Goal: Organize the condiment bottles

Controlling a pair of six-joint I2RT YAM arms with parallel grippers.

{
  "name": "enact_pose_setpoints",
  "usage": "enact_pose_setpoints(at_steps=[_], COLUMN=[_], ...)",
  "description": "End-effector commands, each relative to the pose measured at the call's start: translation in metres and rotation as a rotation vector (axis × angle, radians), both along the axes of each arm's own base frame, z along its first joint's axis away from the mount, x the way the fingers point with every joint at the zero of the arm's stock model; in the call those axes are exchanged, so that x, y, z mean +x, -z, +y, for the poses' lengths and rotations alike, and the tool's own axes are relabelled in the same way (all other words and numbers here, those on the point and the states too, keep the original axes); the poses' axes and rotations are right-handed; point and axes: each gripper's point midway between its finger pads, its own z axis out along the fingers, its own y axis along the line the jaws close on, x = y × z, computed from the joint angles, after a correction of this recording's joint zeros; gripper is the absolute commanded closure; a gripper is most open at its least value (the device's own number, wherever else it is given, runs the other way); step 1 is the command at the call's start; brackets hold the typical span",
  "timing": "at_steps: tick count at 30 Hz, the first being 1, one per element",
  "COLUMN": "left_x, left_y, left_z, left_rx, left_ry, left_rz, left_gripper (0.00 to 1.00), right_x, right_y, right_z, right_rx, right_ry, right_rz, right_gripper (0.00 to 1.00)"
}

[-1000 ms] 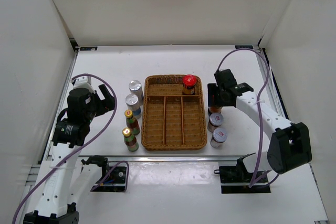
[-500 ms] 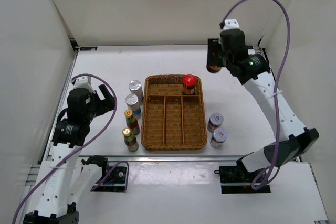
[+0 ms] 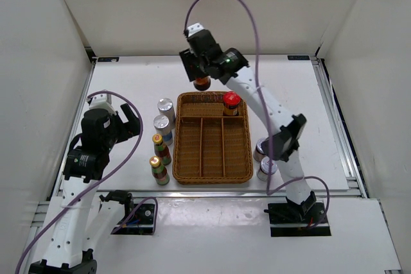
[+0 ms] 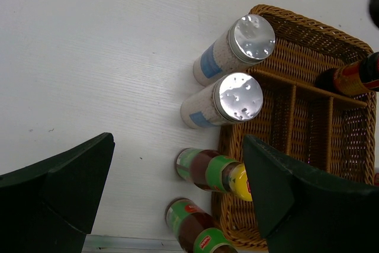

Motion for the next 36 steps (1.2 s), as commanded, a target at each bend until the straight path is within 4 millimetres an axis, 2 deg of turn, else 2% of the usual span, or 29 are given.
enact_pose_setpoints(at_steps=[1, 2, 3, 6, 12, 17, 18, 20, 21, 22, 23, 24, 25, 26, 27, 28, 30, 33, 34, 36], left_x=[-0.002, -0.002, -0.002, -0.002, -0.003, -0.003, -0.003, -0.003, -0.003, -0.003, -0.003, -0.003, -0.003, -0.003, -0.003, -0.003, -0.003, -0.001, -0.001, -0.001], left_y=[-0.008, -0.008, -0.008, -0.008, -0.01, -0.01, -0.01, -0.01, -0.01, -0.01, -0.01, -0.01, -0.01, -0.01, -0.01, -0.01, -0.01, -0.012, -0.012, -0.012], left_z=[-0.005, -0.005, -0.005, -0.005, -0.005, -0.005, -0.005, -0.005, -0.005, -0.005, -0.005, -0.005, -0.005, -0.005, -0.005, -0.005, -0.005, -0.005, -0.005, -0.005], left_rx=[-0.011, -0.011, -0.011, -0.011, -0.012, -0.012, -0.012, -0.012, -0.012, -0.012, -0.012, -0.012, -0.012, -0.012, -0.012, -0.012, -0.012, -0.013, -0.013, -0.013], left_ry=[0.029, 0.029, 0.029, 0.029, 0.03, 0.03, 0.03, 0.03, 0.03, 0.03, 0.03, 0.03, 0.03, 0.03, 0.03, 0.03, 0.03, 0.03, 0.03, 0.03], left_rz=[-0.032, -0.032, -0.032, -0.032, -0.041, -0.041, -0.041, -0.041, -0.041, -0.041, -0.041, -0.041, -0.041, -0.041, -0.041, -0.041, -0.041, -0.051, -0.051, -0.051], left_gripper=[0.0, 0.0, 0.0, 0.0, 0.0, 0.0, 0.0, 0.0, 0.0, 0.0, 0.0, 0.0, 0.0, 0.0, 0.0, 0.0, 0.0, 0.0, 0.0, 0.0], right_x=[0.003, 0.005, 0.007, 0.01, 0.014, 0.009, 0.01, 0.012, 0.009, 0.011, 0.007, 0.014, 0.009, 0.006, 0.013, 0.013, 0.009, 0.011, 0.011, 0.011], right_y=[-0.015, -0.018, 0.002, 0.031, 0.071, 0.096, 0.101, 0.096, 0.117, 0.123, 0.114, 0.113, 0.13, 0.134, 0.133, 0.129, 0.143, 0.142, 0.142, 0.139], right_z=[0.015, 0.018, 0.027, 0.038, 0.051, 0.057, 0.058, 0.059, 0.056, 0.053, 0.053, 0.058, 0.044, 0.045, 0.044, 0.04, 0.036, 0.037, 0.037, 0.036], right_rx=[0.035, 0.053, 0.025, 0.014, 0.003, 0.011, 0.003, 0.04, 0.012, 0.023, 0.051, 0.106, 0.098, 0.11, 0.148, 0.164, 0.143, 0.132, 0.132, 0.123], right_ry=[-0.023, -0.016, -0.025, -0.024, -0.022, -0.017, -0.016, -0.019, -0.009, 0.003, -0.001, -0.008, 0.023, 0.011, 0.025, 0.022, 0.019, 0.003, 0.003, -0.005], right_rz=[-0.035, -0.039, -0.011, 0.054, 0.123, 0.194, 0.202, 0.197, 0.234, 0.247, 0.239, 0.222, 0.255, 0.258, 0.234, 0.232, 0.244, 0.229, 0.229, 0.224], right_gripper=[1.0, 1.0, 1.0, 1.0, 1.0, 1.0, 1.0, 1.0, 1.0, 1.0, 1.0, 1.0, 1.0, 1.0, 1.0, 1.0, 1.0, 0.85, 0.76, 0.64])
